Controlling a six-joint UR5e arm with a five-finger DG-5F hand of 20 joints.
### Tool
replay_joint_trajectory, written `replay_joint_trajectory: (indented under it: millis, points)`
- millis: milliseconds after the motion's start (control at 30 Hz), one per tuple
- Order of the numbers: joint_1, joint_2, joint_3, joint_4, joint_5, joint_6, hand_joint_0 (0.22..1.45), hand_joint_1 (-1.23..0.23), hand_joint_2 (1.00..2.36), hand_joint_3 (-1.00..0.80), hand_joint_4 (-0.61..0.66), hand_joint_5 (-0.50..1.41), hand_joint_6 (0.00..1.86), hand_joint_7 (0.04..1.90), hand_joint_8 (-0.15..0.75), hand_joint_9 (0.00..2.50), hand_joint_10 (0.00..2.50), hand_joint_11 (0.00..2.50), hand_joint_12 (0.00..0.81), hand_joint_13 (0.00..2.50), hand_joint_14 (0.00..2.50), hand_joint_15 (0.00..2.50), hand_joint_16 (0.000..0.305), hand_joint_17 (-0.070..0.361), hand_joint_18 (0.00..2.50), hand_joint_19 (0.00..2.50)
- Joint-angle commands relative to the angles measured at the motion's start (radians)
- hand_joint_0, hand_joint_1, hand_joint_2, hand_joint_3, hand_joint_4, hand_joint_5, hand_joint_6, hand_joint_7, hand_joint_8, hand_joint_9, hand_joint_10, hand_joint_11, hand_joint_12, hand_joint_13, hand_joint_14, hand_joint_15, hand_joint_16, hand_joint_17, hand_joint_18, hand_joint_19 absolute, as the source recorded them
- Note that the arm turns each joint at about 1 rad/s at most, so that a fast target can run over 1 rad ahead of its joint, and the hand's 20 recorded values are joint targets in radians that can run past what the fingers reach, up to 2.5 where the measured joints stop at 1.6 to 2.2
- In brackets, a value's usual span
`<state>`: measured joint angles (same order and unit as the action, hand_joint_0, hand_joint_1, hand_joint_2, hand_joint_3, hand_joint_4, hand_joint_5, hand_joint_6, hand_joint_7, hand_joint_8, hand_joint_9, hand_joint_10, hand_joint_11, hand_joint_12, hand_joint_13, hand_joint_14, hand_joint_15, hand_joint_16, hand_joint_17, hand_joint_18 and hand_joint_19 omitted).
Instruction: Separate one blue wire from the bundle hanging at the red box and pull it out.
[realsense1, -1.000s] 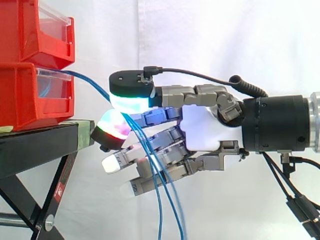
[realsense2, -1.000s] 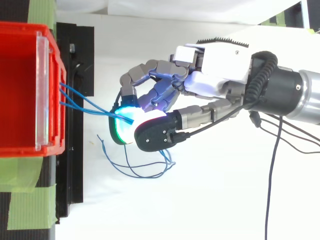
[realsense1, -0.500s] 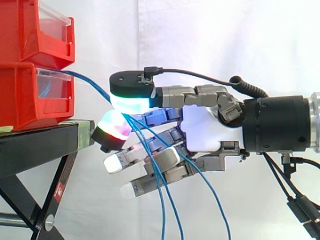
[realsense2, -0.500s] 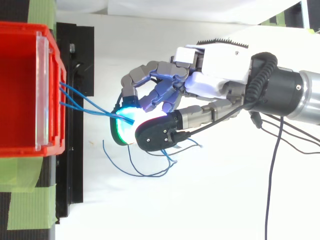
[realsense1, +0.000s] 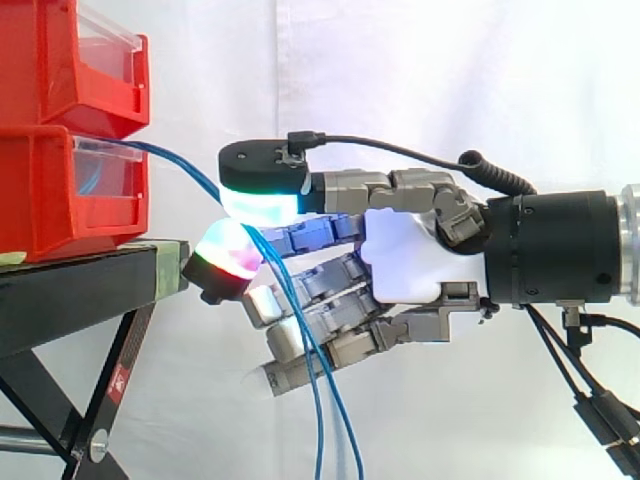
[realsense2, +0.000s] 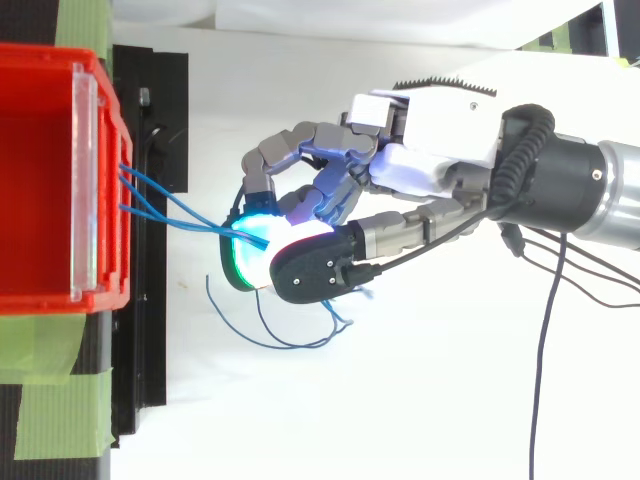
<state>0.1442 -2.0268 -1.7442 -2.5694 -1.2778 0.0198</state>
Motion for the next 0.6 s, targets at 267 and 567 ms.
replay_joint_trajectory:
  millis: [267,567]
  points:
    - [0.000,0.000,0.000,0.000,0.003,0.000,0.56,-0.65,1.10,0.19,0.12,-0.15,0.89,1.27,0.421,0.96,0.01,0.64,0.374,0.74,0.00,0.00,0.060,0.135,0.51,0.00]
    - [0.000,0.000,0.000,0.000,0.002,0.000,0.59,-0.67,1.00,0.18,0.16,-0.16,0.88,1.28,0.423,0.93,0.01,0.61,0.407,1.26,0.01,0.45,0.048,0.108,0.47,0.00]
